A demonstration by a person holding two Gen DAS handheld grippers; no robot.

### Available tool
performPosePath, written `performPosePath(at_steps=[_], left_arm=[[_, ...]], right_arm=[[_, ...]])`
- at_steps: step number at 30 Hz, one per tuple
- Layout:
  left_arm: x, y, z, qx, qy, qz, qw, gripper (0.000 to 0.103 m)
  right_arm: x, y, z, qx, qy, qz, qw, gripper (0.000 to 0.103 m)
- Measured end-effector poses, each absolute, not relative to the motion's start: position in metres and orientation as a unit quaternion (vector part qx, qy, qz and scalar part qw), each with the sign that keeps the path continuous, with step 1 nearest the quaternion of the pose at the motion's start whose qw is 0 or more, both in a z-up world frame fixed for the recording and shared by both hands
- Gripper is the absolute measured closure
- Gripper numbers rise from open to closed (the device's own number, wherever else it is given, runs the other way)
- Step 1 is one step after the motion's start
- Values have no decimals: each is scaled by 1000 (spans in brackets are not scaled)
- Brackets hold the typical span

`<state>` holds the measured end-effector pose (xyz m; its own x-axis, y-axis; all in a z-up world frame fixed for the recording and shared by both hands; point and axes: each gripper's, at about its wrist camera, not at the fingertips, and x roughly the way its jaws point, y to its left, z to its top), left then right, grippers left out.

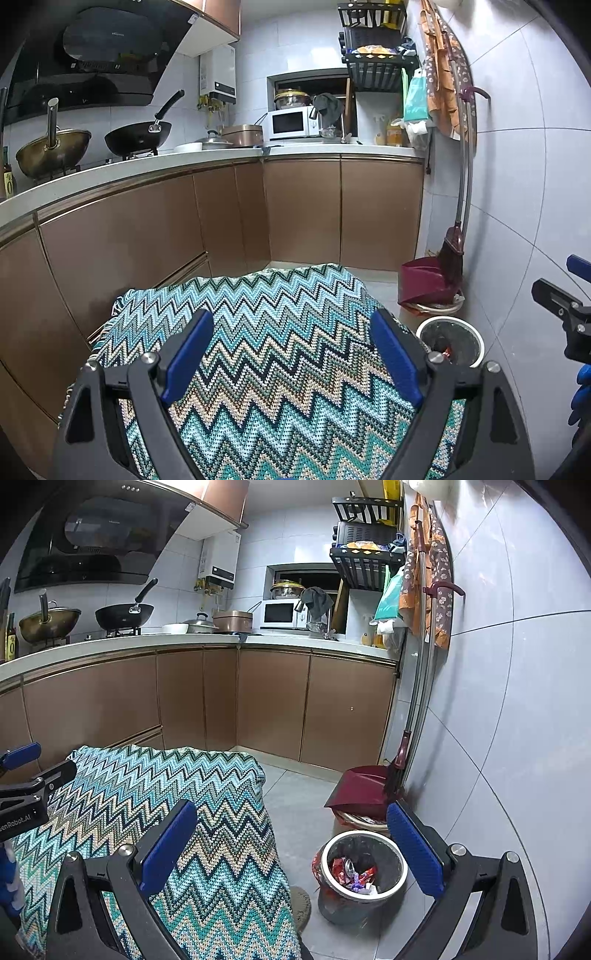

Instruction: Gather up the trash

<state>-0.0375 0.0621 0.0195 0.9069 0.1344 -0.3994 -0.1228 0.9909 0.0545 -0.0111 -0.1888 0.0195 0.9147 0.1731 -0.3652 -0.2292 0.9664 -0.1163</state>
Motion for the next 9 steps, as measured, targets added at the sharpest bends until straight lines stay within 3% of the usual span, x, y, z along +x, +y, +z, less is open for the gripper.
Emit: performPosePath(at_steps=[9], left_arm=[[-34, 62, 16, 13, 215, 64, 974, 17]], right_arm=[[-10, -186, 14, -78, 181, 103, 975, 0]])
